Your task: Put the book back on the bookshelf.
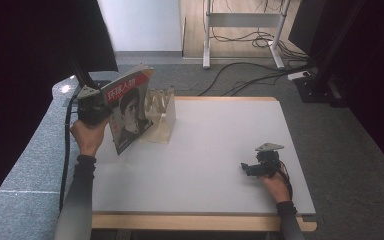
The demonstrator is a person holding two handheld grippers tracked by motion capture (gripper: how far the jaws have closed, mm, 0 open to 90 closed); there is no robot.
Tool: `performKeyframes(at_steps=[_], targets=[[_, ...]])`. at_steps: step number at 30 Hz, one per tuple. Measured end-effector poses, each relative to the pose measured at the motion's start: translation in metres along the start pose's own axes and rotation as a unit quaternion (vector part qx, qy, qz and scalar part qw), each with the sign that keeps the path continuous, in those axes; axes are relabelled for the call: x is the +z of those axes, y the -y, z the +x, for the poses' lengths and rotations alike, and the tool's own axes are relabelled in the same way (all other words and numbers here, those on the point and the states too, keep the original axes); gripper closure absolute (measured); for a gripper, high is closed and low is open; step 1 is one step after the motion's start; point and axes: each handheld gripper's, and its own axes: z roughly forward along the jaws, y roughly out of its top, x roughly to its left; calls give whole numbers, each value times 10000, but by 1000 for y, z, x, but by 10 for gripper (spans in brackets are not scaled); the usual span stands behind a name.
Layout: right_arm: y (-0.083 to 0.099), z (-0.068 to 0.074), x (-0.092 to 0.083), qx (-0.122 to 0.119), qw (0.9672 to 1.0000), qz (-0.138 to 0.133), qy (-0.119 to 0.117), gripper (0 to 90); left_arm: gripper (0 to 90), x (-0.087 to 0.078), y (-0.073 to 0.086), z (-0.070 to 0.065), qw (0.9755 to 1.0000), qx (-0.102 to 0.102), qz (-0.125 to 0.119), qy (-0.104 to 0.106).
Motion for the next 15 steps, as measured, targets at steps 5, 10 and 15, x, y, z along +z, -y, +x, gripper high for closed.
performKeyframes(at_steps=[5, 10, 15], targets=[[0, 0, 0, -11, 10000, -3, 12, 36, 815, -8, -9, 8, 9946, -396, 836, 475], [0, 0, 0, -6, 10000, -1, 13, 36, 868, -11, -6, 11, 9954, -339, 795, 408], [0, 0, 0, -5, 10000, -2, 14, 36, 871, -8, -2, 10, 9985, -270, 371, 310]])
